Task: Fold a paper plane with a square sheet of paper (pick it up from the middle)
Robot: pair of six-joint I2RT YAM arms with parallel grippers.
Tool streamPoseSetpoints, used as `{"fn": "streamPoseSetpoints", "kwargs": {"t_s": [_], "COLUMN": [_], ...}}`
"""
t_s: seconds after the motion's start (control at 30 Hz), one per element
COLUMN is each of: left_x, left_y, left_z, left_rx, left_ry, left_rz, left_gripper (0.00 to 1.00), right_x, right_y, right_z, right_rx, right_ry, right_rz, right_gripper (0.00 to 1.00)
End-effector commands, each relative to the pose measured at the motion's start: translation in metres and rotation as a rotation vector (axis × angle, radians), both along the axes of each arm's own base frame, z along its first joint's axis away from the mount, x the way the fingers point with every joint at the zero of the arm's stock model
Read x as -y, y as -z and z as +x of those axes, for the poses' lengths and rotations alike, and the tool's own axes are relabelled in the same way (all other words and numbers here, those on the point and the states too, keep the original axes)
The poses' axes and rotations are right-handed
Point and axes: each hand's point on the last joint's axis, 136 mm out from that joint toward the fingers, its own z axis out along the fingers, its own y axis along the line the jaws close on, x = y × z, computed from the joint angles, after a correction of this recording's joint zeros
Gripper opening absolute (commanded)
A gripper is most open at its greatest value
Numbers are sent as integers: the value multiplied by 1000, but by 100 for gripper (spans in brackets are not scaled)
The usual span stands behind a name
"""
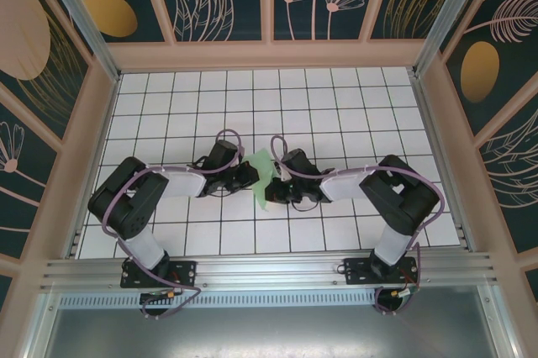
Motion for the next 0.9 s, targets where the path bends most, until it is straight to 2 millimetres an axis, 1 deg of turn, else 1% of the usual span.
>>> {"fn": "streamPoseSetpoints", "kwargs": {"t_s": [0.0, 0.03, 0.1, 0.17, 0.2, 0.3, 0.37, 0.53, 0.6, 0.67, 0.7, 0.87], "left_x": [7, 8, 7, 6, 5, -2, -5, -7, -2, 5, 7, 10], "left_y": [-38, -44, -59, -68, -69, -66, -65, -63, -66, -69, -68, -63], "left_z": [11, 12, 14, 13, 11, 8, 6, 9, 10, 11, 11, 11], "left_rx": [86, 94, 109, 106, 94, 62, 46, 25, 19, 4, -3, -26], "left_ry": [-12, -18, -39, -61, -74, -126, -171, -244, -244, -232, -228, -232], "left_rz": [-58, -68, -86, -112, -121, -132, -174, -239, -279, -334, -349, -370], "left_gripper": [21, 22, 35, 36, 38, 43, 43, 48, 48, 52, 52, 53], "right_x": [2, 3, 3, 3, 4, 10, 11, 16, 14, 14, 13, 11], "right_y": [-1, 1, 4, 7, 8, 11, 11, 11, 11, 12, 12, 15], "right_z": [5, 6, 8, 11, 12, 19, 21, 24, 24, 23, 23, 21], "right_rx": [73, 90, 142, 199, 226, 302, 347, 427, 440, 451, 453, 461], "right_ry": [-9, -16, -44, -59, -69, -74, -83, -97, -111, -121, -128, -140], "right_rz": [-66, -89, -136, -173, -191, -261, -282, -311, -303, -317, -317, -326], "right_gripper": [7, 7, 6, 5, 5, 5, 5, 5, 5, 5, 5, 2]}}
